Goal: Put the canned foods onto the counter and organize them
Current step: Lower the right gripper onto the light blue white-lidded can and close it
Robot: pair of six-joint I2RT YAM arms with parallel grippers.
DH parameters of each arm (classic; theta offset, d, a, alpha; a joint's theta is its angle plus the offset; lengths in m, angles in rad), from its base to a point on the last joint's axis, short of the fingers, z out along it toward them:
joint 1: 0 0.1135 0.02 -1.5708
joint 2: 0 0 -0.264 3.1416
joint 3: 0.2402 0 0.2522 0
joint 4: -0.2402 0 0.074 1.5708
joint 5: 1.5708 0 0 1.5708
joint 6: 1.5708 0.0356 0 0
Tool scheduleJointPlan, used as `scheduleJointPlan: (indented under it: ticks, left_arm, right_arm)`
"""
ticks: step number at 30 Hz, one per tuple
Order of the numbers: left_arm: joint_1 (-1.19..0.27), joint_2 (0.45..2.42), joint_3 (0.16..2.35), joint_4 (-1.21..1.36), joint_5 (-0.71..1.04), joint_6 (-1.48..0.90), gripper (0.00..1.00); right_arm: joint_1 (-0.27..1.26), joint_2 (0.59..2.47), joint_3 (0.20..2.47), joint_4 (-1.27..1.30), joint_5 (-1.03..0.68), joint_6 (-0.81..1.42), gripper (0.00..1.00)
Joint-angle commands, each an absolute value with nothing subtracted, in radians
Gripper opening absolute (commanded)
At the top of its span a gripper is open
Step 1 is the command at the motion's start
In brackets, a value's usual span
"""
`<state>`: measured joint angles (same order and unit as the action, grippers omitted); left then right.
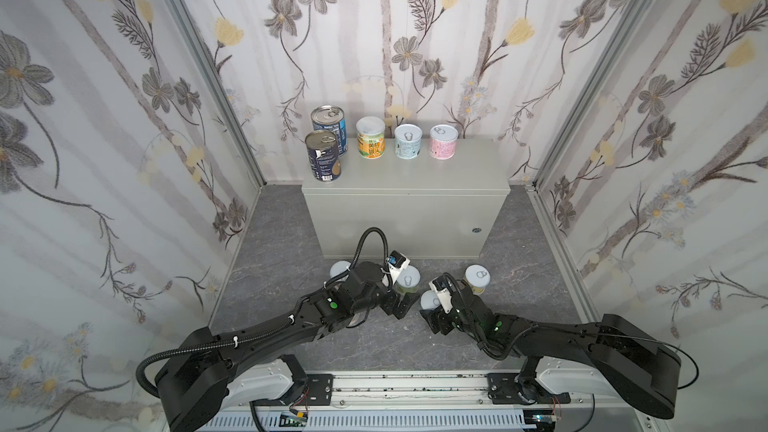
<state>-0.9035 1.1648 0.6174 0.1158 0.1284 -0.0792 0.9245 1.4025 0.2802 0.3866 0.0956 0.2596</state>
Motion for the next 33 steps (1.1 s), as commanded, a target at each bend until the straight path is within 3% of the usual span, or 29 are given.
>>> scheduleJointPlan:
  ticks: [1, 16, 33]
  left_arm:
    - [-0.905, 1.173, 0.632, 0.127, 0.141, -0.084, 1.0]
    - [-0.904, 1.169, 0.665, 0.113, 0.109, -0.106, 1.0]
    - [-0.904, 1.194, 0.751, 0.131, 0.099, -0.124, 1.0]
  right_arm:
    - [0.92, 1.404, 0.27, 0.468, 0.106, 0.268, 0.75]
    - [0.919, 1.285, 0.254, 0.443, 0.182, 0.25, 0.44]
    - [0.921, 1.023, 0.231, 0.296, 0.295, 0.264, 0.36]
